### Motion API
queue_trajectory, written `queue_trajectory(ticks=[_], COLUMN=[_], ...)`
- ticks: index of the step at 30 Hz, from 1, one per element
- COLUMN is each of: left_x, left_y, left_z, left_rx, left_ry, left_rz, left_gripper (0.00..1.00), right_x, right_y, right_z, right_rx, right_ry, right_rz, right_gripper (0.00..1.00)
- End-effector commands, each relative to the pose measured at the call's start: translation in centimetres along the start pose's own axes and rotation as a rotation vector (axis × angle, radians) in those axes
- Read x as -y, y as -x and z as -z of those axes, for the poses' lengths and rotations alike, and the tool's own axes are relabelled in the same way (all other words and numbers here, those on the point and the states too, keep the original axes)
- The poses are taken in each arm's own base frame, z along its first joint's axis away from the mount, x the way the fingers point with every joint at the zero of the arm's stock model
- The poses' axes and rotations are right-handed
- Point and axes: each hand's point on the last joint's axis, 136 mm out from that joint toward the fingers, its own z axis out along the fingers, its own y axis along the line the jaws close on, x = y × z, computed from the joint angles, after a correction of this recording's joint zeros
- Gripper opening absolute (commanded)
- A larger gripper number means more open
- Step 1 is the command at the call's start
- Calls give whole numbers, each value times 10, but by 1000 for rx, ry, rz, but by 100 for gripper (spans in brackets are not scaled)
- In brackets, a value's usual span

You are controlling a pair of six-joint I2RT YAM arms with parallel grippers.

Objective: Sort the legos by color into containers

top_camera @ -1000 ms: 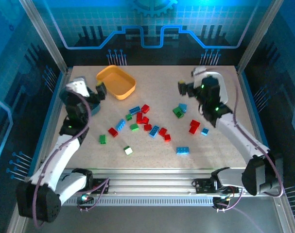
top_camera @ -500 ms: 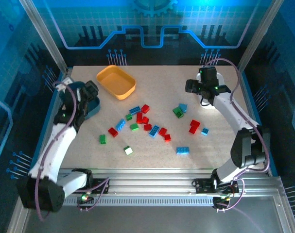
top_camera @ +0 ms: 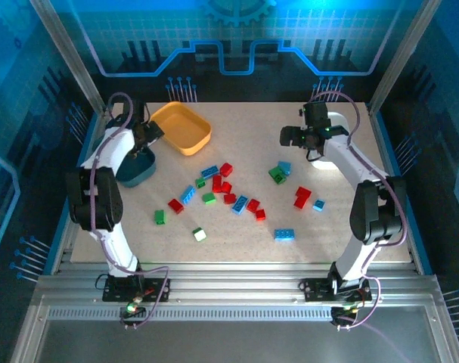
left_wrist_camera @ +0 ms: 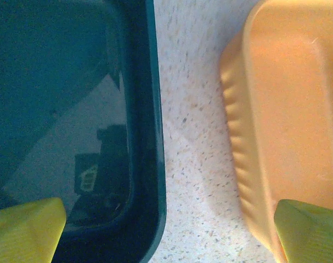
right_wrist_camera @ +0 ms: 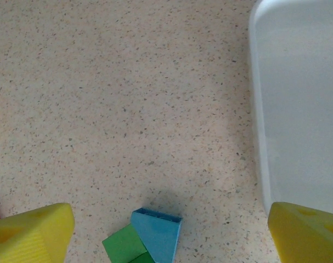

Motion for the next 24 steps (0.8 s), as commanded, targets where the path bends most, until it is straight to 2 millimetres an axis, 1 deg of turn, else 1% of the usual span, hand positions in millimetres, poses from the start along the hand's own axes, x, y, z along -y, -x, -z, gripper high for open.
queue_trajectory(ticks=[1, 3, 5, 15, 19, 24], left_x=[14, 24, 34, 79, 84, 95], left_y=[-3, -5, -6, -15, -22, -29], left_z=[-15, -30, -37, -39, -48, -50], left_rx=[-71, -89, -91, -31, -51, -78], left_ry=[-42, -82, -124, -297, -275, -266], left_rz=[-40, -49, -58, -127, -152, -198], left_gripper=[99, 99, 99, 99, 99, 99], right_x=[-9, -12, -14, -16, -16, -18], right_y=[2, 0, -1, -7, -7, -4], right_z=[0, -3, -4, -12, -10, -7], right_rx=[-12, -19, -23, -40, -40, -30], right_ry=[59, 78, 90, 104, 106, 118], right_rz=[21, 23, 25, 32, 37, 36], right_gripper=[93, 94, 94, 94, 94, 94])
